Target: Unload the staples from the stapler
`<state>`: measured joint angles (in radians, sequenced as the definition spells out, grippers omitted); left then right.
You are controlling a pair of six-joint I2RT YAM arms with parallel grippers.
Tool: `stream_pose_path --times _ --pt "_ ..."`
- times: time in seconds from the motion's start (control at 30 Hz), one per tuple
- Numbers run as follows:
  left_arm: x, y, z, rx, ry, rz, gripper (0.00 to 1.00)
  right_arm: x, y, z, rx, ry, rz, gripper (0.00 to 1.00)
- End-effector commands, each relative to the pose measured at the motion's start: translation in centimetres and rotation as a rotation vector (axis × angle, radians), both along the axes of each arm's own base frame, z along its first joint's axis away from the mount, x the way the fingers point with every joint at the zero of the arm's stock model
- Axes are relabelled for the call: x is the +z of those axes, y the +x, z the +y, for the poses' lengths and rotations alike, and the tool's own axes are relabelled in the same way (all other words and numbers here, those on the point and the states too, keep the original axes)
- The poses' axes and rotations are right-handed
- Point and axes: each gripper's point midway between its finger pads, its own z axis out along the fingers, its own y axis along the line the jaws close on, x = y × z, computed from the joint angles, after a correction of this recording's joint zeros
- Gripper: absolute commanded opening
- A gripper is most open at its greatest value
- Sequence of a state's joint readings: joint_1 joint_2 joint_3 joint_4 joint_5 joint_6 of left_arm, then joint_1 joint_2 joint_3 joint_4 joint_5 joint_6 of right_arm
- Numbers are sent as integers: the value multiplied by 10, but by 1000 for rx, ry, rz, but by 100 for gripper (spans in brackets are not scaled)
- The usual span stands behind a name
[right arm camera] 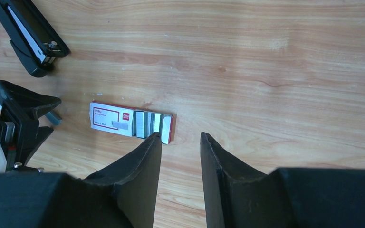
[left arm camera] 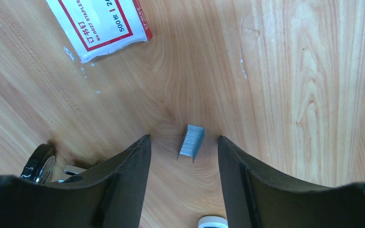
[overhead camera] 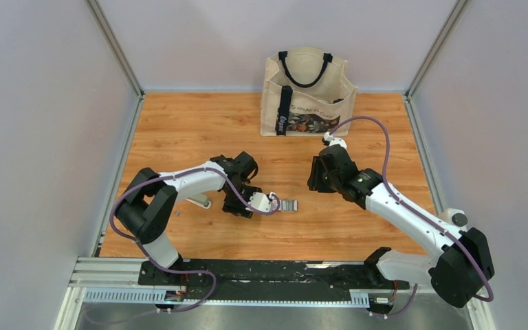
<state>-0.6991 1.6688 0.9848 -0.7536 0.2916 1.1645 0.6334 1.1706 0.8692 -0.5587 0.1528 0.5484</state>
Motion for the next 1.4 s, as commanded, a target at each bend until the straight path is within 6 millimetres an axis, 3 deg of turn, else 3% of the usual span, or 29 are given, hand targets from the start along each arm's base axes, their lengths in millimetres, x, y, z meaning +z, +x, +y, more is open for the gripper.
stream_pose_path --times 0.0,0.37,0.9,1.07,1.2,1.37 --pt "2 5 -7 -13 2 -11 61 9 5 1 7 28 -45 39" --pt "0 -4 -6 -37 21 -15 50 5 5 2 3 33 -36 40" --pt "-2 -13 -5 -49 35 -8 44 3 6 4 2 37 -29 41" --pt "-5 -13 -3 -46 49 2 33 3 6 3 3 30 -28 41" --pt "-6 -13 -4 -44 52 1 8 2 6 2 2 26 -25 41" --pt "12 -14 -11 -9 29 26 6 8 6 3 10 29 -31 41"
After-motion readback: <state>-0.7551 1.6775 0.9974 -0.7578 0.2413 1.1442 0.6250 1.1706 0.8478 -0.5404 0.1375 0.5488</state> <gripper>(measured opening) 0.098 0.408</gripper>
